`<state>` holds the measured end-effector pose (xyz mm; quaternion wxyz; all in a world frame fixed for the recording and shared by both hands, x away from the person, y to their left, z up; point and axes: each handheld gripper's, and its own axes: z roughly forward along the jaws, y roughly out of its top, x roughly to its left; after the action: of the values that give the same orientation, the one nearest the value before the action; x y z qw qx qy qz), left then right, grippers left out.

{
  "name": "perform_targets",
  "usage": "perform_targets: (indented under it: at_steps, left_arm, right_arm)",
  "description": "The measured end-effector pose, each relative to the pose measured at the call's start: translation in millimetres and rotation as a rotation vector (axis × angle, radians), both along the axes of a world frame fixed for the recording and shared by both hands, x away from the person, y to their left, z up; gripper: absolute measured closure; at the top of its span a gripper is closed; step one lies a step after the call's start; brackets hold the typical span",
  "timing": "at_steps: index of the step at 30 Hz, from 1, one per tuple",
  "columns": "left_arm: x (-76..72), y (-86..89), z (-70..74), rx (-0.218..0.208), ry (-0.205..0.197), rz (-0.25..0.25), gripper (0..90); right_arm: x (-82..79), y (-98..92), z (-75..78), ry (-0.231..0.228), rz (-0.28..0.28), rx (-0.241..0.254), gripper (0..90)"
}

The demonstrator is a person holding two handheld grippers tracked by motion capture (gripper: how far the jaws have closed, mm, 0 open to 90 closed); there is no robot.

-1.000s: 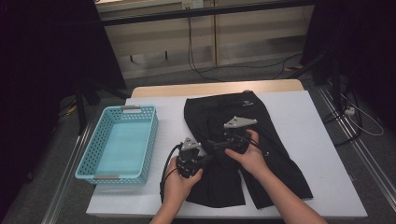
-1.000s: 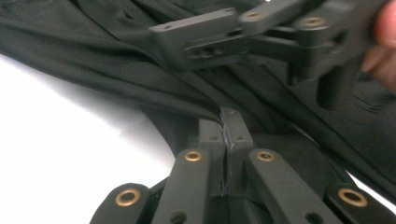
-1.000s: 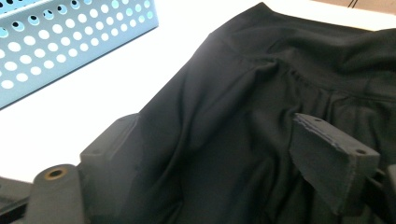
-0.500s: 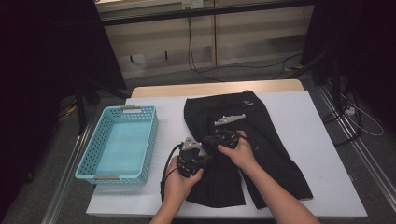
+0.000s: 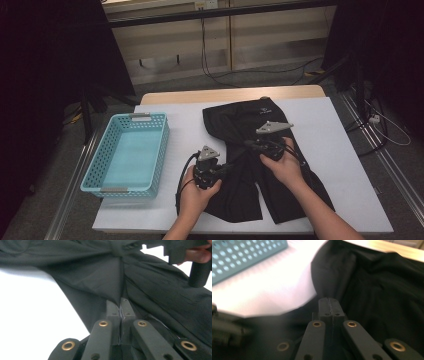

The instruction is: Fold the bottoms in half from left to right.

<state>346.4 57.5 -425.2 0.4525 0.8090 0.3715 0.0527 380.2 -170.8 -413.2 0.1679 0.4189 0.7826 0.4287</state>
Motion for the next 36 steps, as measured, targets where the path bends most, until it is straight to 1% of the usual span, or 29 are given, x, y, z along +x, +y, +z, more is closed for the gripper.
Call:
perform_targets:
  at_steps: [2, 4, 5, 6, 7, 8, 9, 10, 11, 12, 13, 14, 17, 19, 21, 23, 25, 26, 27, 28, 29, 30, 31, 32, 33, 34, 35, 36]
  left_arm:
    - [0.0, -1.4, -1.9, 0.011, 0.003, -0.010, 88.9]
    - [0.0, -1.2, -3.3, 0.018, 0.006, -0.009, 88.9]
    - [0.1, -0.5, -3.7, 0.017, 0.006, -0.007, 88.9]
    - [-0.2, 0.5, -3.7, 0.016, 0.009, -0.002, 88.8]
    - [-0.3, 1.8, -3.5, 0.014, 0.008, -0.001, 88.9]
    - [-0.5, 3.0, -3.2, 0.014, 0.006, 0.002, 88.8]
    - [-0.6, 4.3, -3.0, 0.014, 0.006, 0.003, 88.8]
    - [-0.6, 5.4, -3.0, 0.013, 0.007, 0.005, 88.8]
    - [-0.7, 6.6, -3.0, 0.012, 0.009, 0.008, 88.7]
    - [-0.6, 7.5, -3.4, 0.012, 0.007, 0.008, 88.7]
    - [-0.7, 8.4, -3.4, 0.012, 0.012, 0.008, 88.7]
    - [-0.8, 9.2, -3.8, 0.007, 0.008, 0.012, 88.7]
    - [-1.6, 11.3, -3.5, 0.002, 0.011, 0.016, 88.7]
    - [-2.4, 12.2, -3.5, 0.000, 0.018, 0.017, 88.7]
    - [-2.4, 13.4, -4.2, 0.001, 0.018, 0.018, 88.7]
    - [-2.4, 14.7, -4.5, -0.005, 0.023, 0.022, 88.7]
    - [-1.8, 16.7, -4.2, -0.005, 0.022, 0.026, 88.7]
    - [-1.8, 17.4, -4.2, -0.010, 0.023, 0.030, 88.7]
    - [-1.6, 18.4, -4.2, -0.008, 0.023, 0.031, 88.7]
    - [-1.6, 19.1, -4.3, -0.009, 0.026, 0.032, 88.7]
    - [-1.6, 19.8, -4.3, -0.009, 0.025, 0.032, 88.7]
    - [-1.7, 19.8, -4.4, -0.010, 0.024, 0.033, 88.7]
    - [-1.8, 19.8, -4.3, -0.011, 0.026, 0.032, 88.7]
    - [-1.7, 19.6, -4.1, -0.015, 0.023, 0.033, 88.7]
    - [-1.9, 19.2, -3.4, -0.019, 0.024, 0.034, 88.7]
    - [-1.8, 18.9, -2.3, -0.021, 0.022, 0.031, 88.7]
    - [-1.6, 18.3, -0.9, -0.022, 0.020, 0.027, 88.7]
    - [-1.4, 16.9, 0.9, -0.030, 0.020, 0.023, 88.7]
  right_arm:
    - [-4.8, -5.3, -4.3, 0.012, 0.012, -0.010, 90.0]
    - [-7.6, -4.8, -8.1, 0.006, 0.030, -0.018, 87.5]
    - [-7.5, -2.7, -8.8, -0.003, 0.034, -0.030, 79.6]
    - [-6.4, -0.1, -9.0, -0.025, 0.027, -0.039, 73.6]
    - [-4.4, 2.9, -8.8, -0.048, 0.031, -0.042, 71.0]
    - [-1.5, 6.6, -8.5, -0.057, 0.039, -0.040, 66.1]
    - [2.0, 10.8, -8.3, -0.060, 0.035, -0.039, 60.3]
    - [5.9, 15.7, -8.6, -0.065, 0.038, -0.039, 59.4]
    - [9.8, 21.0, -8.9, -0.065, 0.053, -0.040, 58.0]
    - [13.7, 26.9, -9.7, -0.065, 0.063, -0.038, 54.6]
    - [17.4, 33.2, -10.8, -0.060, 0.069, -0.046, 51.6]
    - [21.2, 39.5, -12.2, -0.055, 0.073, -0.062, 49.4]
    - [33.1, 55.5, -17.5, -0.044, 0.096, -0.076, 48.8]
    - [41.8, 63.8, -21.5, -0.043, 0.106, -0.103, 48.3]
    - [50.3, 71.4, -26.5, -0.024, 0.122, -0.121, 49.2]
    - [56.9, 78.3, -31.9, -0.020, 0.124, -0.139, 51.8]
    - [62.4, 84.0, -38.6, -0.006, 0.114, -0.131, 54.0]
    - [64.5, 86.3, -42.0, 0.002, 0.114, -0.130, 56.9]
    - [66.0, 88.8, -45.2, 0.005, 0.115, -0.157, 57.6]
    - [66.7, 91.5, -48.6, -0.005, 0.114, -0.192, 57.1]
    - [66.8, 92.6, -49.4, -0.012, 0.117, -0.190, 61.8]
    - [67.6, 92.8, -49.3, -0.006, 0.115, -0.176, 70.6]
    - [67.9, 92.9, -49.0, -0.008, 0.111, -0.179, 81.8]
    - [68.2, 92.1, -48.2, -0.019, 0.114, -0.193, 87.9]
    - [69.0, 89.6, -46.9, -0.015, 0.109, -0.163, 88.5]
    - [69.9, 85.5, -44.1, 0.003, 0.099, -0.110, 88.7]
    - [70.5, 80.6, -40.0, 0.012, 0.085, -0.070, 88.7]
    - [70.9, 74.9, -34.5, 0.011, 0.074, -0.042, 88.7]
